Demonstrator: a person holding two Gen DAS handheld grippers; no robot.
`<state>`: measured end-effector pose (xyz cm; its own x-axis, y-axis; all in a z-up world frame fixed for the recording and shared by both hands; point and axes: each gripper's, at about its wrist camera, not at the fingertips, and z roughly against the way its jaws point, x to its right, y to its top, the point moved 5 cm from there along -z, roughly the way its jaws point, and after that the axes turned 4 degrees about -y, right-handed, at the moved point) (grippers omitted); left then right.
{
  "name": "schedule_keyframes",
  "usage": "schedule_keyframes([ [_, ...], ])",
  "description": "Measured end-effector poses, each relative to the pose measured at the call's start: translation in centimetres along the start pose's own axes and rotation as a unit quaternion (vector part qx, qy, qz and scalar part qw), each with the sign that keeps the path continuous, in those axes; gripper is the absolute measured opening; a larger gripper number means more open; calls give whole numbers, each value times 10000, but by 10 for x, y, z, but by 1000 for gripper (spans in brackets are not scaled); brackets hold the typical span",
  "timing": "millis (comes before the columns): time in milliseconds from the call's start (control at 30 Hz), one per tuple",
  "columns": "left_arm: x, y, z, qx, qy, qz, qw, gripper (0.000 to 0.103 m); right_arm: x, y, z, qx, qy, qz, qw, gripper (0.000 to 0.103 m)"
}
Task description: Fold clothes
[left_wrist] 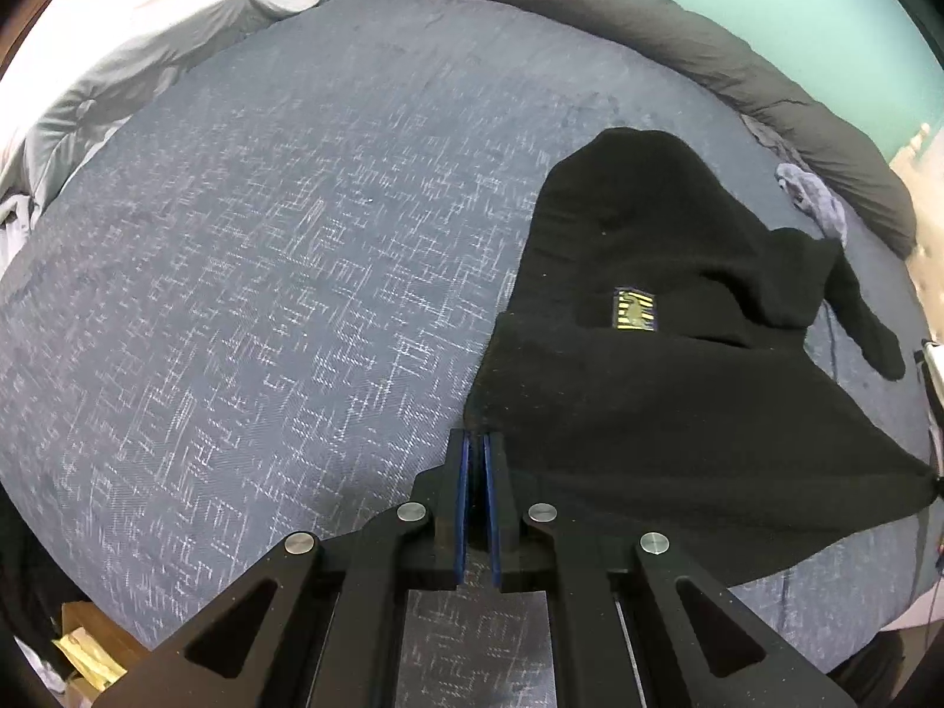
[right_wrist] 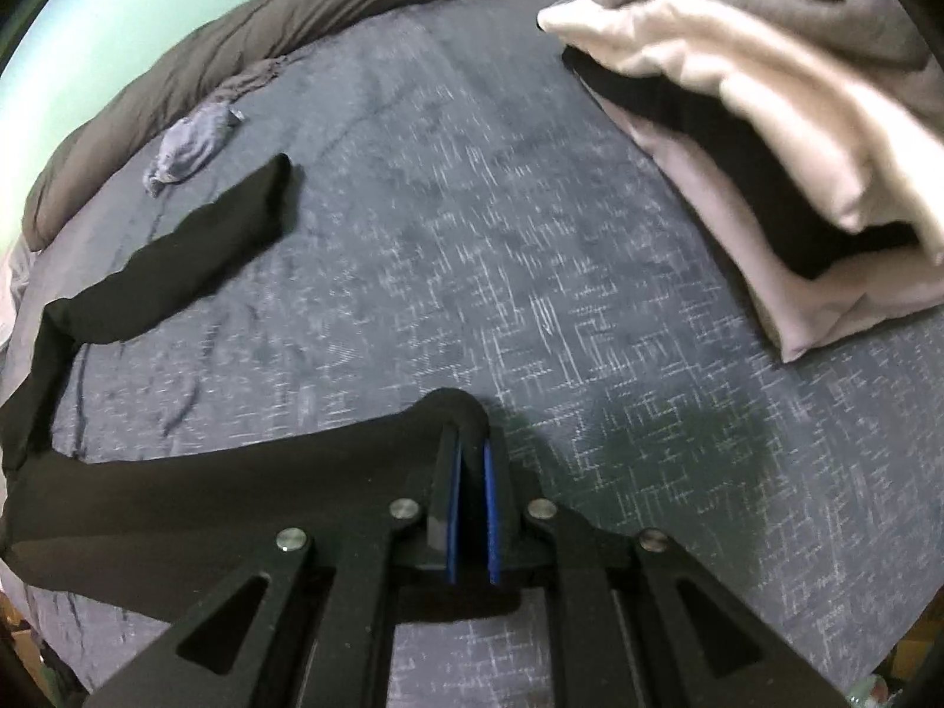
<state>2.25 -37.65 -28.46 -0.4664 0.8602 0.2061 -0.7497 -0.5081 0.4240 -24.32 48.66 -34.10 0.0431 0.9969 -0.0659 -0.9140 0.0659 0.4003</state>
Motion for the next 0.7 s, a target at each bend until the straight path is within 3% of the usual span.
schedule_keyframes([
  [267, 2, -4, -2, -70, -41, 2, 10000, 5, 2, 1, 8, 250, 385, -8, 9989, 14],
  [533, 3, -6, -2, -59, -53, -72, 9999, 6, 33, -17, 36, 383, 1004, -179, 9940, 40],
  [700, 5, -5, -3, -59, -29, -90, 9999, 6, 28, -35, 40, 289, 1474, 3, 9887, 40],
])
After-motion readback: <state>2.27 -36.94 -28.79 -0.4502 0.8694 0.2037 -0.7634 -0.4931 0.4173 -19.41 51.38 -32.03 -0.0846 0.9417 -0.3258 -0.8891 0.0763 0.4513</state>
